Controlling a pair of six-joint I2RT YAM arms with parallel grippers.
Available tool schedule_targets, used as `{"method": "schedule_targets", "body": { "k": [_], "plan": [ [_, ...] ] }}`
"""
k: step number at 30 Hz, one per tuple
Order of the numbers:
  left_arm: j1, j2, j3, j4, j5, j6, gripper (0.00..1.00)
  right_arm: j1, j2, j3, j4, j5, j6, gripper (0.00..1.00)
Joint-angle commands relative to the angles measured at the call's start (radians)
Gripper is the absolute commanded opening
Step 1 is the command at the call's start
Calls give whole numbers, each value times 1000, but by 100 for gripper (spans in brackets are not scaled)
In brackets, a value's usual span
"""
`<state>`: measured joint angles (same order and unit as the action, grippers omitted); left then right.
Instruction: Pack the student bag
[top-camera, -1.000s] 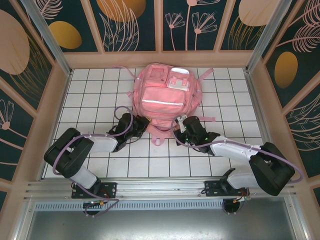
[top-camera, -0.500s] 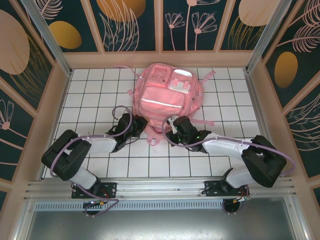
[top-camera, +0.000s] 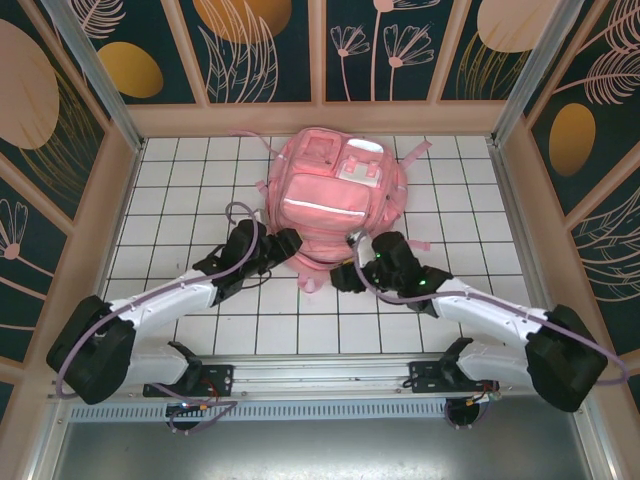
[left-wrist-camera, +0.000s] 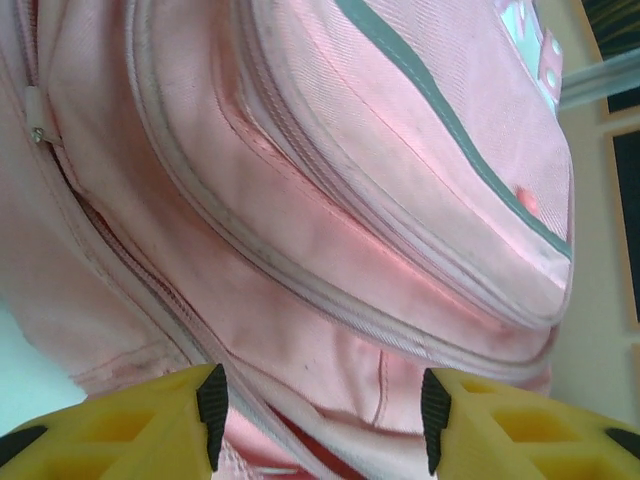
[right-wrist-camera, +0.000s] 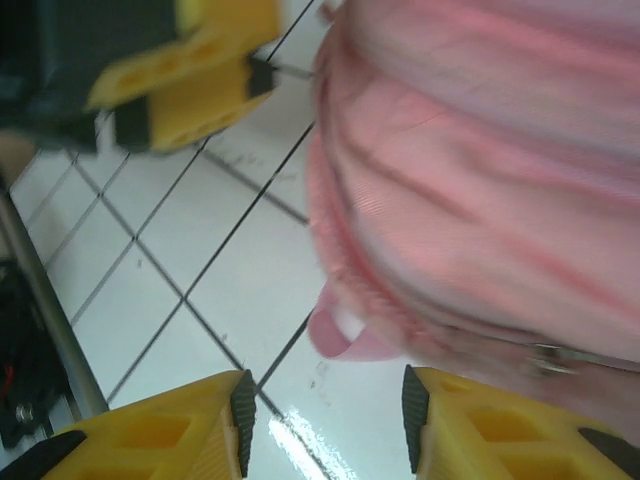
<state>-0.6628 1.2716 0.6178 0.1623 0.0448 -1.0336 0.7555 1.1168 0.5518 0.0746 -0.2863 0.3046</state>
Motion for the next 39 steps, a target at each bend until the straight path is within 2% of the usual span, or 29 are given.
{"method": "schedule_targets", "body": {
  "k": [1, 5, 8, 12, 18, 19, 21, 23, 28, 35, 37, 39],
  "plan": [
    [-43, -18, 22, -132, 28, 87, 56, -56, -95, 2, -70, 25, 60, 45],
    [-165, 46, 97, -183, -2, 122, 55, -80, -205, -23, -87, 164, 67, 38],
    [-256, 113, 150, -179, -18, 113, 55, -127, -250, -29, -118, 251, 148, 25],
    [-304, 205, 212, -160, 16, 104, 56, -184, -234, -26, -135, 248, 200, 22],
    [-307, 317, 266, -121, 43, 148, 57, -202, -163, -59, -53, 119, 253, 22],
    [-307, 327, 267, -103, 37, 160, 57, -229, -155, -66, -43, 98, 260, 22],
    [-306, 343, 251, -25, 40, 192, 58, -253, -141, -79, -26, 49, 274, 22],
    [-305, 356, 213, 96, 91, 228, 58, -269, -138, -90, -19, 18, 281, 22],
    [-306, 388, 179, 201, 70, 260, 58, -295, -144, -92, -34, -19, 277, 22],
    [-305, 389, 168, 161, -36, 324, 57, -331, -122, -129, 2, -110, 318, 19],
    [-305, 401, 165, 176, -36, 334, 58, -337, -103, -144, 21, -135, 334, 17],
    [-306, 418, 180, 179, -28, 343, 58, -342, -65, -156, 49, -172, 353, 10]
  ]
}}
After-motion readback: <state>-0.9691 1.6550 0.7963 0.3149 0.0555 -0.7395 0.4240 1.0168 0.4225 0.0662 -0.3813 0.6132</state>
